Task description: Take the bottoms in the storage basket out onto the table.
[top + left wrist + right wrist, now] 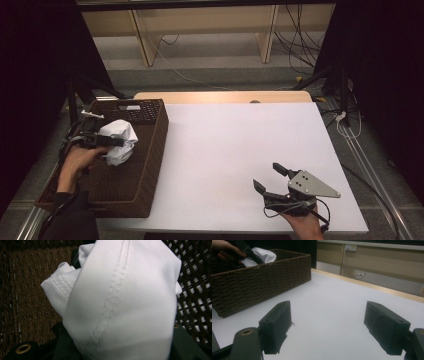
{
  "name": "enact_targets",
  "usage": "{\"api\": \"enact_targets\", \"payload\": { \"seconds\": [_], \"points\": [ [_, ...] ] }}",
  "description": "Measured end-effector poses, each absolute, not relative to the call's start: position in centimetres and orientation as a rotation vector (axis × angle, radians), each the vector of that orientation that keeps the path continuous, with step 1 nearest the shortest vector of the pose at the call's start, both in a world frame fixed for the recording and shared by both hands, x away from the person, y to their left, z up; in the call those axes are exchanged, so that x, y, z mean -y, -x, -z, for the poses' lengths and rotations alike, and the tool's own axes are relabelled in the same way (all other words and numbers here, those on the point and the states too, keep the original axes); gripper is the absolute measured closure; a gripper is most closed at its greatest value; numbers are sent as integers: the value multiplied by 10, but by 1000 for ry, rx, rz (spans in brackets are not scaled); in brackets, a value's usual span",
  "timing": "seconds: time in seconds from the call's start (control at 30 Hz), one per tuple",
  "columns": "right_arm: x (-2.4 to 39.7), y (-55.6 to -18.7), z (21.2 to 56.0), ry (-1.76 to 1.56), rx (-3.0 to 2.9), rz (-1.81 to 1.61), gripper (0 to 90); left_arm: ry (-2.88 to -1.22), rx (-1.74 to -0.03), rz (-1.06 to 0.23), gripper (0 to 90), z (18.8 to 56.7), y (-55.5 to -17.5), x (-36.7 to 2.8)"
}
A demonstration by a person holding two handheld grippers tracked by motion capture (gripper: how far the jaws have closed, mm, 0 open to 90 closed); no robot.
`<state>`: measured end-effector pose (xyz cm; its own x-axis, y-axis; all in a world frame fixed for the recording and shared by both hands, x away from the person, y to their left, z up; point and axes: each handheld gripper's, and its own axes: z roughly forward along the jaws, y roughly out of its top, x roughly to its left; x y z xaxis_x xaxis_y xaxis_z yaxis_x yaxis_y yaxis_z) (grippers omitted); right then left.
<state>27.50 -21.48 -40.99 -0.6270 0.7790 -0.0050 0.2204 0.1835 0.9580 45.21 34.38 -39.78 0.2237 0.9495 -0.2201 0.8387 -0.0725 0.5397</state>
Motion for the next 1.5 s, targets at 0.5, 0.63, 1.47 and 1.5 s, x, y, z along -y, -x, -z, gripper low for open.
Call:
{"api": "enact_targets", "payload": {
  "seconds": [0.5, 0.63, 1.47, 1.5],
  "points": [
    [215, -275, 410, -937, -1961, -1452, 230, -1765, -1572, -305, 536, 381, -449, -342],
    [215, -275, 410, -936, -1960, -1453, 231, -1751, -1561, -316, 536, 378, -447, -341],
    [215, -275, 410, -938, -1964, -1452, 232, -1679, -1427, -283, 537, 353, -438, -327],
    [215, -275, 410, -938, -1964, -1452, 232, -1679, -1427, -283, 537, 353, -438, -327]
  ]
}}
